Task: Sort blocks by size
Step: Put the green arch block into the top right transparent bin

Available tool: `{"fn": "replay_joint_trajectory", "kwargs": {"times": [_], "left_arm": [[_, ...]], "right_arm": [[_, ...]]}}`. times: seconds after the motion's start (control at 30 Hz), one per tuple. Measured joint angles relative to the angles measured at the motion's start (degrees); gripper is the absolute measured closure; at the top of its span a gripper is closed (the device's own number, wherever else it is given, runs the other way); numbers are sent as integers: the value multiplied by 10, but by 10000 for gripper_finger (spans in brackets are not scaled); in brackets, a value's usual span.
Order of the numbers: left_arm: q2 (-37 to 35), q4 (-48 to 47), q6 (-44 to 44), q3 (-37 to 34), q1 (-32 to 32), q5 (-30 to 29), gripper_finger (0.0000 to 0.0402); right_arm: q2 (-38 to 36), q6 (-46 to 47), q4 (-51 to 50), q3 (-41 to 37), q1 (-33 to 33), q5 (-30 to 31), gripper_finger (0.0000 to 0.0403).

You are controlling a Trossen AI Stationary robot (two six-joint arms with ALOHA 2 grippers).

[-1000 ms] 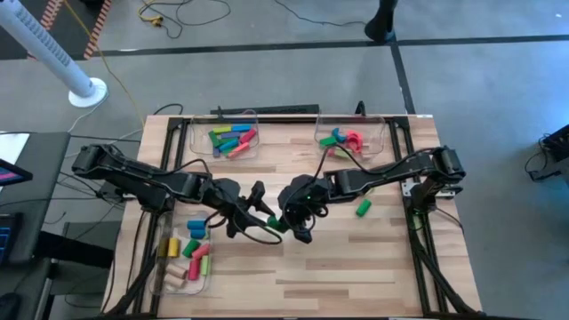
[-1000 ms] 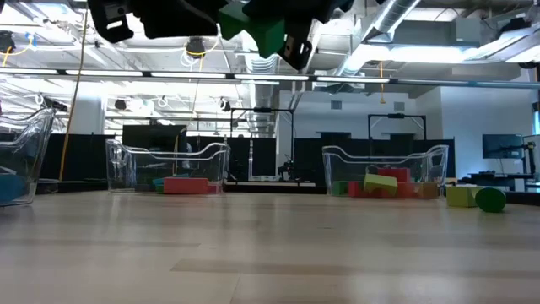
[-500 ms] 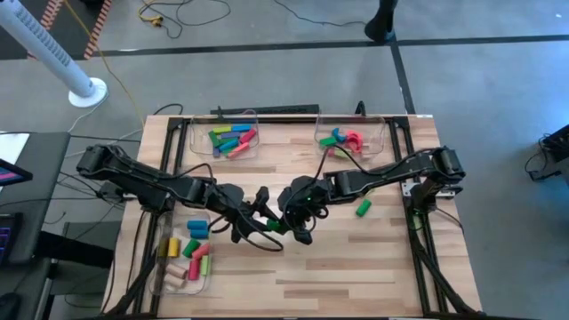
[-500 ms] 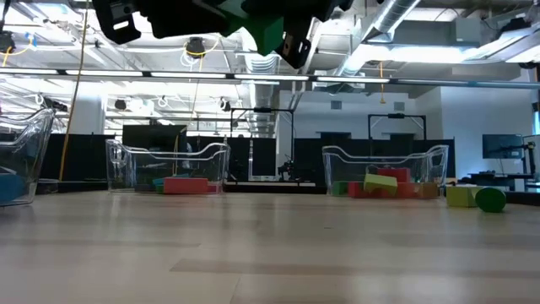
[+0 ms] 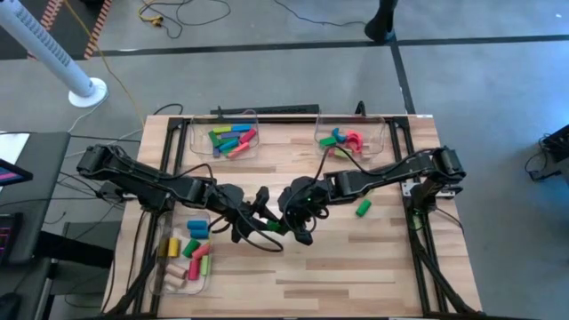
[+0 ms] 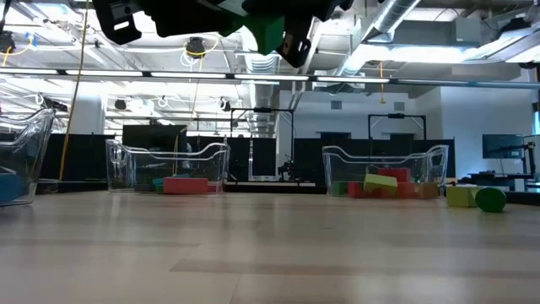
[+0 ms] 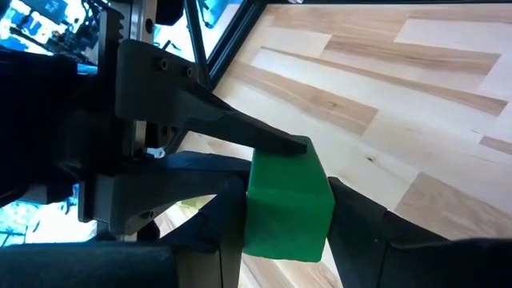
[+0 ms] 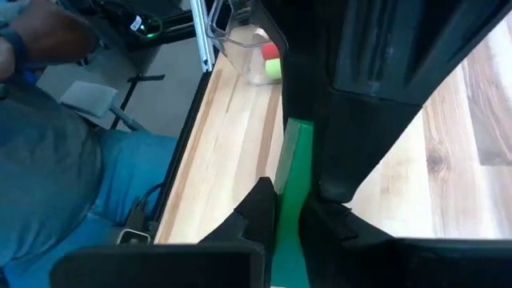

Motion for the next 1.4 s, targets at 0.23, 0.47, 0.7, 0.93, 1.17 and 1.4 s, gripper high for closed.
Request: {"fn": "replay_joint_trajectory", "kwargs": {"times": [0.23,0.47,0.7,0.93,1.17,1.4], "left_arm": [[1,-6,-14,0,1,-3,264],[1,-16,-15,-1,0,-7,264],[1,-12,-25,-1,6,-34,264],[1,3,-67,-1,50,-38,264],[1,46,-114,-1,109,3,264],[1,83,-163,-1,166,100,264]], "right_arm": [[-6,-24,-29,0,-1,6,285],[-33,-25,-84,1,-10,7,170],[-78,-54,-170,1,-2,90,144],[-111,-64,-258,1,37,214,144],[-125,-35,-353,1,84,379,144],[-125,11,-407,-5,125,462,144]]}}
